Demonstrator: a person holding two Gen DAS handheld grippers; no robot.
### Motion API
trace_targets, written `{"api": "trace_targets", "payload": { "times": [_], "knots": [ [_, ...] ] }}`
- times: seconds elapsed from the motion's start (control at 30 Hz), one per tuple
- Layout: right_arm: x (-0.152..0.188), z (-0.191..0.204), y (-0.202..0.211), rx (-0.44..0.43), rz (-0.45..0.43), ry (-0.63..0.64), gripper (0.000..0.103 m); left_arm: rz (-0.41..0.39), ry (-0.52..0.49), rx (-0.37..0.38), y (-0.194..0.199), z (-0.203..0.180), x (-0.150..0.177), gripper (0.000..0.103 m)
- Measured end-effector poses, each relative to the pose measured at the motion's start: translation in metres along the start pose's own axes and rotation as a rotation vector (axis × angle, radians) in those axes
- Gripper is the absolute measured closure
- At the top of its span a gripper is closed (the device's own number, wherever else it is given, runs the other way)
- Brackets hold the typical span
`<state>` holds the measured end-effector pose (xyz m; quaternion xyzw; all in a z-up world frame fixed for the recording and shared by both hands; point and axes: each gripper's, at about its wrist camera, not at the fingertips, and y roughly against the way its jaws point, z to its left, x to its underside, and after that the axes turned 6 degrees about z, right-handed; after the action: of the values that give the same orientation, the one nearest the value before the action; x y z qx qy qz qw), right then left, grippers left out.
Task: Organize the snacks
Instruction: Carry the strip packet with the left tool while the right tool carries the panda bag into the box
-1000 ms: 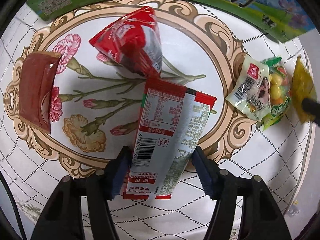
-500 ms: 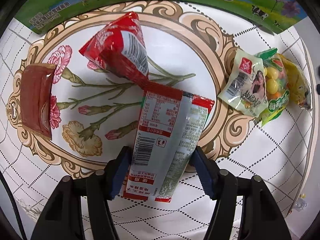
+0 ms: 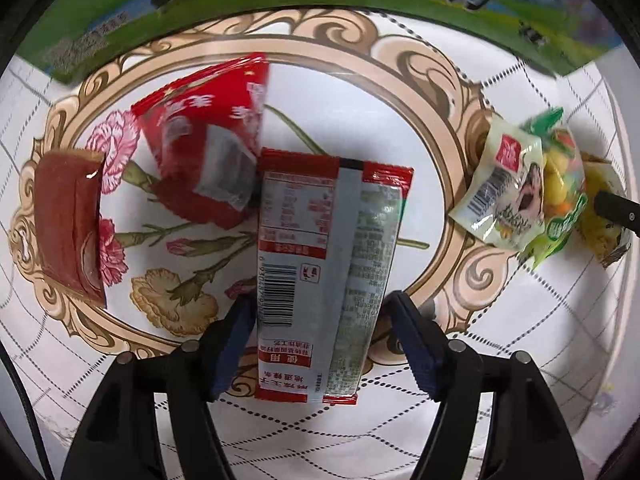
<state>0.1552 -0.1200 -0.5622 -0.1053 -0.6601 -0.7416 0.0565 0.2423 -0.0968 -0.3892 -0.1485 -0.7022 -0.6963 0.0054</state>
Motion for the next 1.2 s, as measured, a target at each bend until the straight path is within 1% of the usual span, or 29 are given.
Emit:
{"api": "trace_targets", "payload": {
  "times": [0.07,0.1,0.13,0.2,0.23,0.3,0.43,0.5,0.57,0.6,0.7,0.77,0.83,0.87,0.97,1.0,1.07,1.1,1.17,1.2],
  "knots": [
    [0.0,0.001,-0.009,-0.002,0.028,-0.005,0.047,-0.025,0.013,-0.003,0.003,-0.003,0.0,0.044],
    [0.0,0.002,-0.014,-0.002,0.032,-0.008,0.047,-0.035,0.01,-0.007,0.006,-0.005,0.0,0.052],
    [0.0,0.002,-0.017,0.004,0.028,-0.012,0.047,-0.041,0.007,-0.009,0.008,-0.006,0.002,0.055],
    [0.002,0.0,-0.018,-0.002,-0.005,-0.029,0.048,-0.066,0.002,-0.017,0.016,-0.009,0.005,0.056],
    [0.004,0.0,-0.015,-0.013,-0.025,-0.039,0.051,-0.077,0.0,-0.02,0.023,-0.009,0.007,0.057],
    [0.01,-0.002,-0.007,-0.031,-0.061,-0.051,0.053,-0.093,-0.002,-0.011,0.036,-0.006,0.018,0.057],
    [0.024,-0.002,0.023,-0.094,-0.123,-0.069,0.054,-0.128,-0.018,0.047,0.067,-0.005,0.03,0.057],
    [0.031,0.001,0.043,-0.132,-0.159,-0.071,0.054,-0.15,-0.019,0.102,0.091,-0.002,0.032,0.057],
    [0.036,0.006,0.068,-0.171,-0.203,-0.066,0.054,-0.18,-0.015,0.16,0.119,-0.001,0.03,0.057],
    [0.031,0.004,0.077,-0.188,-0.22,-0.064,0.054,-0.196,-0.014,0.185,0.134,0.0,0.028,0.057],
    [0.026,0.024,0.116,-0.251,-0.296,-0.048,0.054,-0.253,-0.005,0.256,0.177,0.007,0.015,0.057],
    [0.015,0.032,0.143,-0.295,-0.331,-0.036,0.054,-0.289,0.003,0.285,0.206,0.017,-0.002,0.057],
    [-0.004,0.04,0.161,-0.321,-0.357,-0.025,0.054,-0.316,0.017,0.29,0.226,0.025,-0.019,0.057],
    [-0.012,0.046,0.167,-0.327,-0.366,-0.022,0.054,-0.331,0.027,0.278,0.237,0.035,-0.031,0.057],
    [-0.051,0.055,0.179,-0.327,-0.381,-0.013,0.054,-0.351,0.066,0.228,0.247,0.054,-0.065,0.057],
    [-0.059,0.055,0.178,-0.322,-0.376,-0.011,0.054,-0.339,0.083,0.215,0.244,0.061,-0.076,0.057],
    [-0.088,0.059,0.174,-0.315,-0.358,-0.021,0.054,-0.301,0.121,0.203,0.235,0.079,-0.104,0.057],
    [-0.097,0.062,0.172,-0.311,-0.346,-0.021,0.054,-0.281,0.133,0.187,0.23,0.086,-0.117,0.057],
    [-0.122,0.066,0.161,-0.302,-0.313,-0.031,0.054,-0.253,0.158,0.153,0.221,0.101,-0.132,0.057],
    [-0.133,0.068,0.156,-0.297,-0.298,-0.037,0.054,-0.243,0.168,0.14,0.221,0.108,-0.133,0.057]
  ]
}}
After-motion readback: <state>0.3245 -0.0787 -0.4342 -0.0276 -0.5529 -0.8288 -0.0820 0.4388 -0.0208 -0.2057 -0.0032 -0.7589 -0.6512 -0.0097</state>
